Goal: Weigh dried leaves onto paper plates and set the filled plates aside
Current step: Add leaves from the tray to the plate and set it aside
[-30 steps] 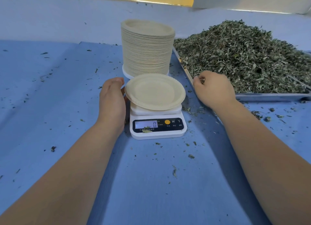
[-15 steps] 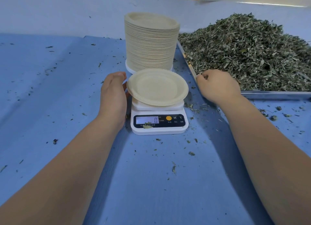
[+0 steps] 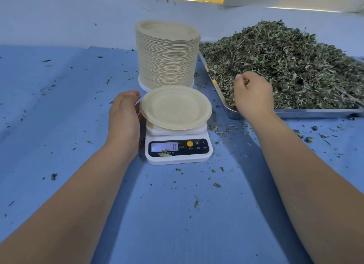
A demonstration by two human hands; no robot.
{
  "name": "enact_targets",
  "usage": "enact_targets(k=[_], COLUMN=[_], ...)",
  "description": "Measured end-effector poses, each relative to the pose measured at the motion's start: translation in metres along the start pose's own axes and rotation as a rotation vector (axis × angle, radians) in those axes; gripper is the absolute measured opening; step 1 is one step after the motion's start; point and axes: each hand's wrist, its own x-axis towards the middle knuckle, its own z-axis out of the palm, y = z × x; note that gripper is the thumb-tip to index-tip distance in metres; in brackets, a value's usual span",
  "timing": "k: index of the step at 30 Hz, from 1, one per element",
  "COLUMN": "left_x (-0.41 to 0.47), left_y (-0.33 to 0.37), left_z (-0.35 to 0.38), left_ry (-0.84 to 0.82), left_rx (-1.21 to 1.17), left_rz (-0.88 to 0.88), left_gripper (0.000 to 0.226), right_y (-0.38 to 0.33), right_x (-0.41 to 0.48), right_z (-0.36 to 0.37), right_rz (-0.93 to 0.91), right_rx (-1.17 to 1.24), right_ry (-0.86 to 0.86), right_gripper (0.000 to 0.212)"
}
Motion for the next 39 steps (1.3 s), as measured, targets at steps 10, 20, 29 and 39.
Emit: enact_targets(k=[10, 20, 29, 39], left_x=[0.0, 0.006, 0.003, -0.001], left_y=[0.0, -0.002, -0.002, 0.001], left_z=[0.003, 0.001, 0.002, 0.003], left_ry=[0.0, -0.013, -0.003, 0.025], left_rx=[0.011, 0.019, 0.008, 0.022], left_rz=[0.013, 0.015, 0.013, 0.018], left_gripper=[0.02, 0.021, 0.023, 0.028], right_y=[-0.045, -0.128, -0.113, -0.036], right_x=[0.025, -0.036, -0.053, -0.04], right_z=[-0.018, 0.025, 0.017, -0.002], right_rz=[-0.056, -0.44, -0.387, -0.254], right_rx=[0.156, 0.067, 0.193, 0.03], right_ry=[0.009, -0.295, -0.398, -0.072], right_gripper=[0.033, 0.032, 0.021, 0.027])
